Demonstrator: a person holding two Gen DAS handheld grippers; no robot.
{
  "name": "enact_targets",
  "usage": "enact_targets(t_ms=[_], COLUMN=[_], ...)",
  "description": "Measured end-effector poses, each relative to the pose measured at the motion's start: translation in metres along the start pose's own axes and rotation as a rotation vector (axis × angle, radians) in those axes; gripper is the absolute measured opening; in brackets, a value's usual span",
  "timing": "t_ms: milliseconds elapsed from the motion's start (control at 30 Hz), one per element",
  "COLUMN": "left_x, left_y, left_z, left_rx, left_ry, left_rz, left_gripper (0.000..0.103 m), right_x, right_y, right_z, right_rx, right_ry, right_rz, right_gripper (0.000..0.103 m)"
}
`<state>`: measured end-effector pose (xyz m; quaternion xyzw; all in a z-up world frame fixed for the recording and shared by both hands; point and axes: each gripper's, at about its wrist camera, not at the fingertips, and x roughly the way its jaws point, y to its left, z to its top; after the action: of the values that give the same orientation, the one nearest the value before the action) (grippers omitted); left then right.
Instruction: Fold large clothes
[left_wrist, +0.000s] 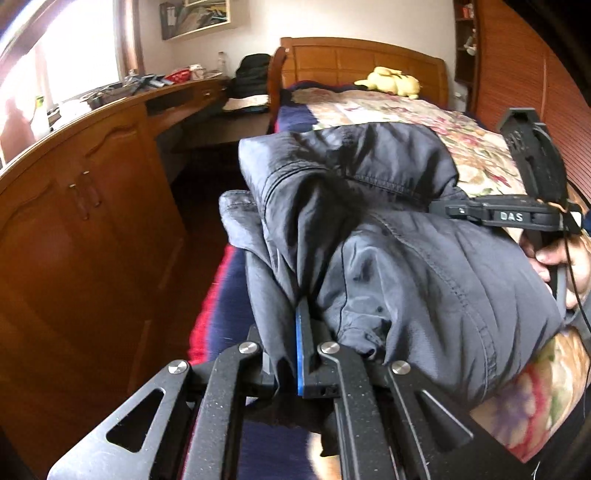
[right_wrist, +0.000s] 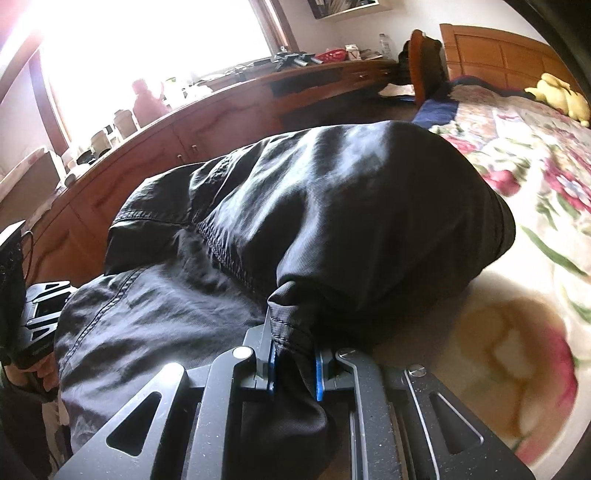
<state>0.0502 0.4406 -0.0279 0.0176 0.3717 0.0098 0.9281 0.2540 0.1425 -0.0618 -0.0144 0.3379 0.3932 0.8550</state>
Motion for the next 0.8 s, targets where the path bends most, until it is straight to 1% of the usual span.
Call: enact_targets(t_ms=[67,167,267,300,333,400,467,533,567,600,633,700,767,800], left_x=[0.002,0.002,0.0,-0.002,-0.005,-0.011,-0.022,-0.034,-0.039,-0.046,-0.053,-0.071,-0.086,-0.091], left_y=[0.011,0.021,0.017,0.016,0.014,0.014,0.008,0.004,0.005,0.005,0.004,0.002,0.001,0.0], left_z=[0.0,-0.007,-0.01,-0.01,-0.011,-0.012,-0.014,-0.013,-0.013,-0.014,-0.014,-0.015,-0.013,-0.011], left_rx=[-0.015,-0.032,-0.044,-0.059,-0.069,-0.077,-0.063,-0.053,-0.058,-0.066,-0.069,-0.062,-0.066,-0.071], left_ry=[0.003,0.025,0.021,0.008,0.0,-0.006,-0.031,-0.053,-0.062,-0.074,-0.087,-0.13,-0.158,-0.172], left_rz=[0.005,-0.033,-0.046,-0.053,-0.056,-0.043,-0.02,0.001,0.002,0.005,0.01,0.024,0.033,0.028], left_gripper=[0.006,0.006,0.006,0.006,0.007,0.009,0.01,0.013,0.019,0.022,0.028,0.03,0.036,0.036], right_x=[0.001,0.001,-0.006,-0.011,-0.016,-0.03,-0.047,-0.065,-0.072,-0.077,-0.079,-0.079,-0.073,-0.066], right_y=[-0.001,-0.004,-0.008,-0.01,-0.012,-0.018,-0.019,-0.021,-0.02,-0.016,-0.007,0.008,0.016,0.018], right_z=[-0.004,-0.012,-0.013,-0.015,-0.015,-0.019,-0.022,-0.025,-0.026,-0.028,-0.032,-0.044,-0.054,-0.058], right_rx=[-0.002,-0.008,-0.017,-0.024,-0.032,-0.044,-0.053,-0.052,-0.048,-0.052,-0.07,-0.117,-0.152,-0.154], right_ry=[0.004,0.015,0.032,0.031,0.029,0.017,-0.019,-0.074,-0.095,-0.104,-0.105,-0.09,-0.041,-0.002], right_rz=[0.005,0.0,-0.025,-0.038,-0.055,-0.091,-0.107,-0.125,-0.116,-0.099,-0.078,-0.053,-0.028,-0.026], right_gripper=[0.015,0.015,0.017,0.021,0.022,0.028,0.031,0.031,0.031,0.031,0.031,0.031,0.031,0.031])
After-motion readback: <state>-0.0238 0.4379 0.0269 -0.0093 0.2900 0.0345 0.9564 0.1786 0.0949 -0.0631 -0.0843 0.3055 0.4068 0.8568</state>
